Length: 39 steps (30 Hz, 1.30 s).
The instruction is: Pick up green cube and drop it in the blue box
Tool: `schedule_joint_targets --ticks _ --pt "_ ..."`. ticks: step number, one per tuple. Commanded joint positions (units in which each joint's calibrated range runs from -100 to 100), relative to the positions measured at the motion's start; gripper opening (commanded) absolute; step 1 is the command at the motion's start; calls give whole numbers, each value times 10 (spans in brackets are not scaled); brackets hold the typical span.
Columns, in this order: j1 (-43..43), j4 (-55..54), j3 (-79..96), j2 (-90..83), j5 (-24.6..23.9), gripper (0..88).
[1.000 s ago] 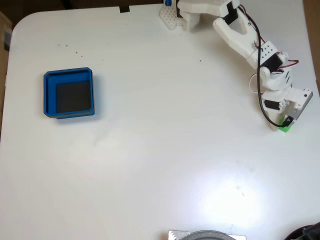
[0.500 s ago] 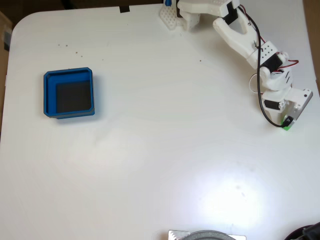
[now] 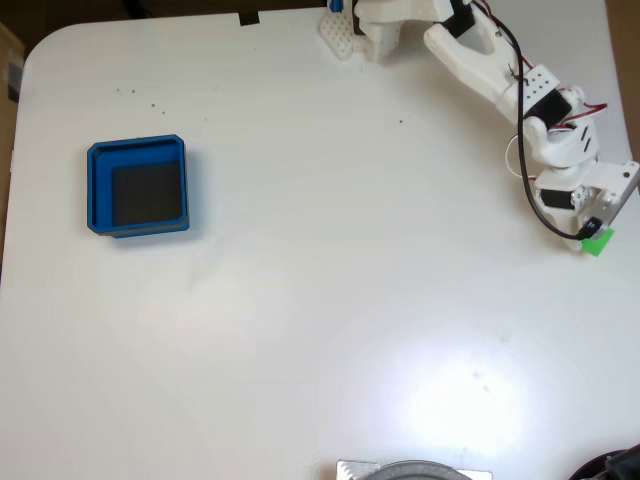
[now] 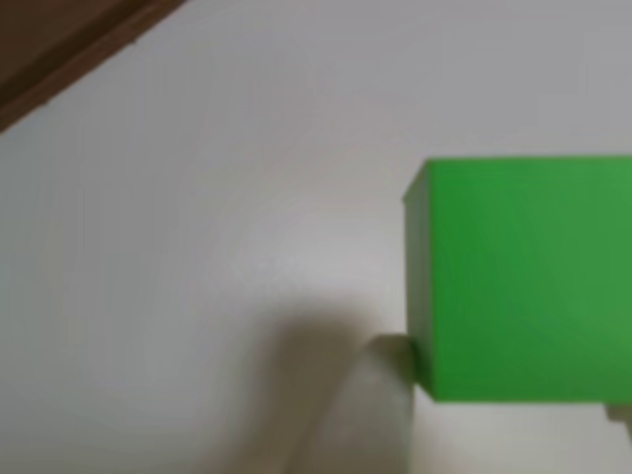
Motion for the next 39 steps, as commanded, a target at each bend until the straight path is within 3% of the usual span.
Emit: schedule_joint_targets --ticks 1,8,21,39 --pt "1 2 -29 -83 -2 10" --pt "1 17 -29 -114 0 10" --pt "2 250 -29 -204 2 10" --pt "2 256 -29 -229 0 10"
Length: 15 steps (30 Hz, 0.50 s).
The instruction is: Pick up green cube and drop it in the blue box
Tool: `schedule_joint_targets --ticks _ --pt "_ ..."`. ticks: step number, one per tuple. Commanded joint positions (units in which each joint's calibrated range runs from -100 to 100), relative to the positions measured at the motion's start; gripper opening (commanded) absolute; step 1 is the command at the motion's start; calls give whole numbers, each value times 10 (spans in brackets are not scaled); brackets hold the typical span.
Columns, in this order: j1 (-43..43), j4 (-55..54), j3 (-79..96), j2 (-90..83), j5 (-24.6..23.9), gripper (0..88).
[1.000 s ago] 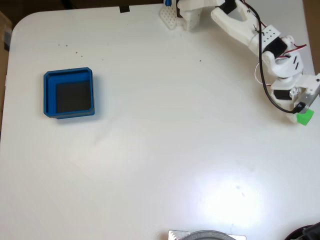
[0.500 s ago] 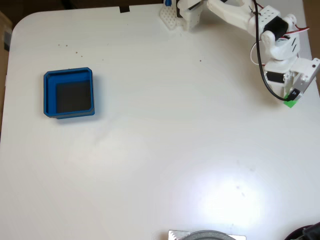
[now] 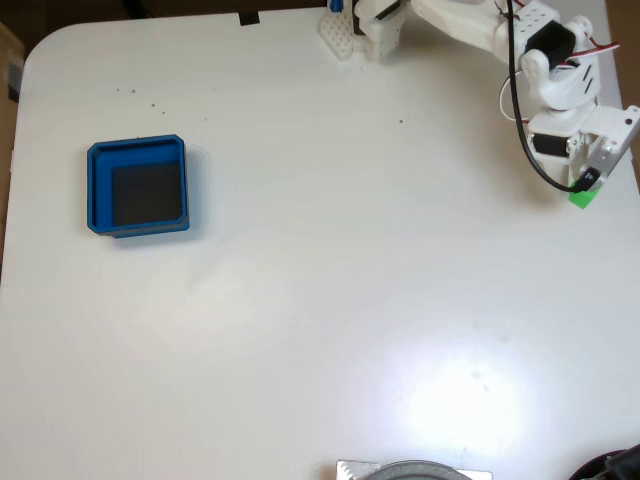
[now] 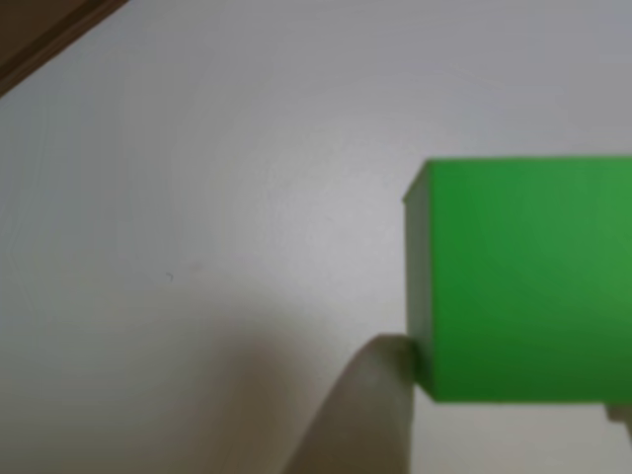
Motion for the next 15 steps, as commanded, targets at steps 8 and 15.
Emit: schedule_joint_targets --ticks 8,15 --pt "2 3 -29 -54 -1 10" --pt "2 3 -27 -52 -1 10"
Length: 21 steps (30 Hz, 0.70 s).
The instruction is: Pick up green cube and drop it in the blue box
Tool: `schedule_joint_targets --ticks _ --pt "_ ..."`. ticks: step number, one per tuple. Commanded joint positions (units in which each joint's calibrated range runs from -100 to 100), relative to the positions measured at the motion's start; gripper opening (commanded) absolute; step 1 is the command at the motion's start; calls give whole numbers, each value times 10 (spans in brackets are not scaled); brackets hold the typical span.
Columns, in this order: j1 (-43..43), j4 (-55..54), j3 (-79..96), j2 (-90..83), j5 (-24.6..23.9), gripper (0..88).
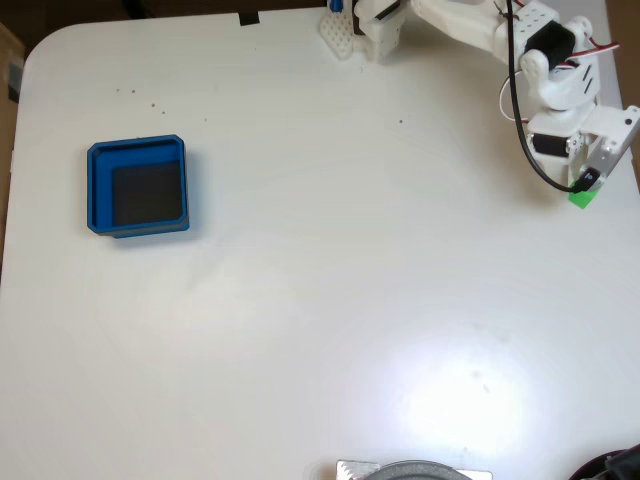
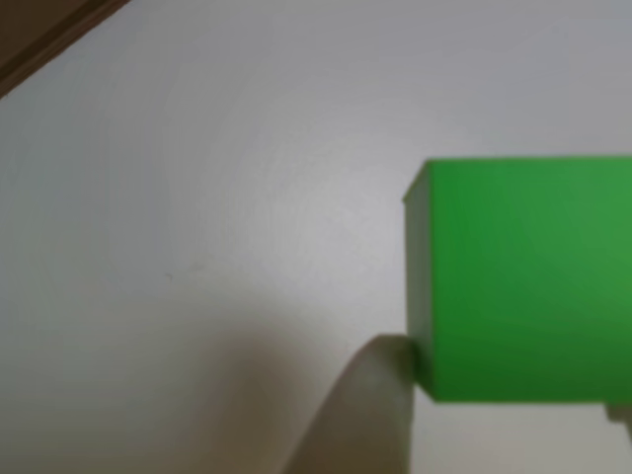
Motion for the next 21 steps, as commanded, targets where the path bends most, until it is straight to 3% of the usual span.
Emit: schedule_joint_targets --ticks 1,14,21 --pt "2 3 -27 -52 -1 10" --pt "7 4 -25 -54 -2 10" --pt "75 45 -11 -55 -2 10"
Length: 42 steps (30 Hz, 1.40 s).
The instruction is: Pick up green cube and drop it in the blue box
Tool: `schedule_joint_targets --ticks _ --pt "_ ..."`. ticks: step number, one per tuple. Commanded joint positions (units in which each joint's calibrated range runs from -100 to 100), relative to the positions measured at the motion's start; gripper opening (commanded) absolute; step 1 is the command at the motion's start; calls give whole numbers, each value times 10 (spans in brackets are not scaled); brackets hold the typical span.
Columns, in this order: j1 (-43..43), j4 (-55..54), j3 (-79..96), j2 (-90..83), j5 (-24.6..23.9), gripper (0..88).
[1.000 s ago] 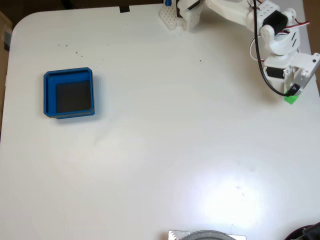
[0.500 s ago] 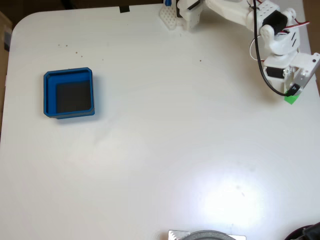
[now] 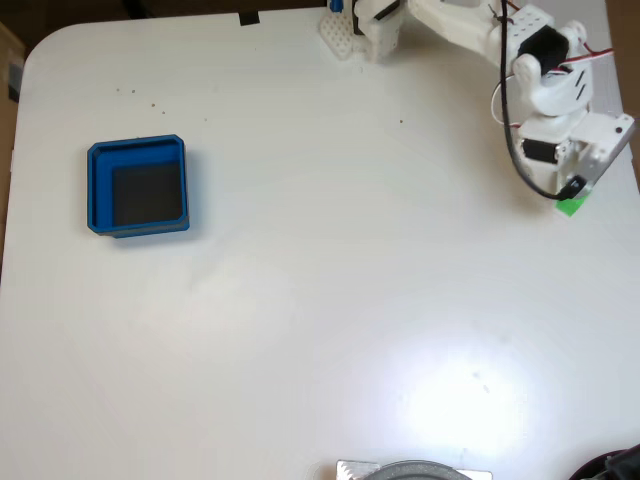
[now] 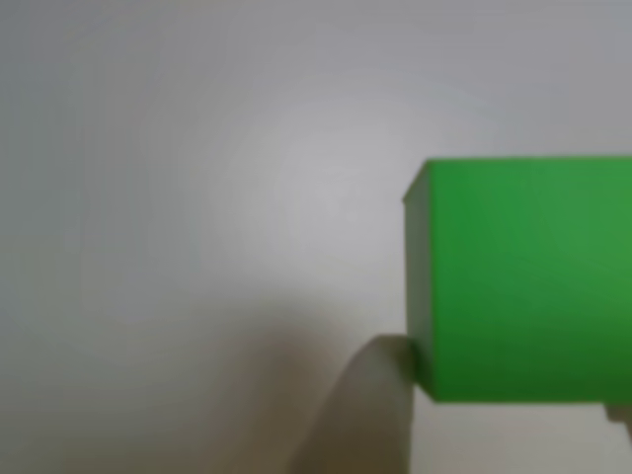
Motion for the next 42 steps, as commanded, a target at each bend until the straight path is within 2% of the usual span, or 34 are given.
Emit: schedule_joint_targets --ticks 1,8,32,42 --pt "46 33 -11 -55 -1 10" --pt "105 98 -12 -56 -1 10" --pt "428 95 -16 -51 0 10" --pt "516 93 -16 -51 2 10"
